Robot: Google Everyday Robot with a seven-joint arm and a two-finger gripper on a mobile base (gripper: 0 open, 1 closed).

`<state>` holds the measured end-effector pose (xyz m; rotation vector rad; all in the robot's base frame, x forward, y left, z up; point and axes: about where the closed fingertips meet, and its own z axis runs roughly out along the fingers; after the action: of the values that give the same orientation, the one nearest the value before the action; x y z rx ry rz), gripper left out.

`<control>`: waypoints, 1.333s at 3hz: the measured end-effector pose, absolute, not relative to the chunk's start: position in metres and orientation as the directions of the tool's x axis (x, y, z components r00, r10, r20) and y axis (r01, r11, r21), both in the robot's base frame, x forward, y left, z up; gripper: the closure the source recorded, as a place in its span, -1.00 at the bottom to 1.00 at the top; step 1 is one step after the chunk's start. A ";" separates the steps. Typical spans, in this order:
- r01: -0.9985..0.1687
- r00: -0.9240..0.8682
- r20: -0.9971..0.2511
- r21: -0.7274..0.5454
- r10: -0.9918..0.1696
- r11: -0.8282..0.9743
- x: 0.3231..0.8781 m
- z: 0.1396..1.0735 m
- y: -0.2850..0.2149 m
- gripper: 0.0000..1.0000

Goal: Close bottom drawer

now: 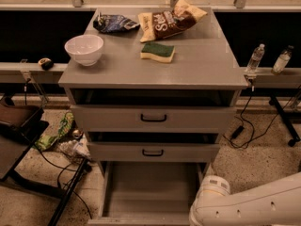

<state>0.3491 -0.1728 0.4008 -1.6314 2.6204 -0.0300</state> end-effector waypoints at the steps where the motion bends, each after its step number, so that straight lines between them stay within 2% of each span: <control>1: -0.867 -0.498 -0.031 -0.006 -0.867 0.499 0.360 0.350 -0.174 -1.00; 3: -0.871 -0.492 -0.039 0.038 -0.870 0.490 0.358 0.319 -0.167 -1.00; 4: -0.883 -0.463 -0.049 0.110 -0.885 0.456 0.337 0.248 -0.159 -0.48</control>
Offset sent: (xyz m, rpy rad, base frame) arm 0.0115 -0.0016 -0.0386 0.0080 0.0227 -0.0570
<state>0.3367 -0.1585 0.2478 -1.6357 2.6934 0.1894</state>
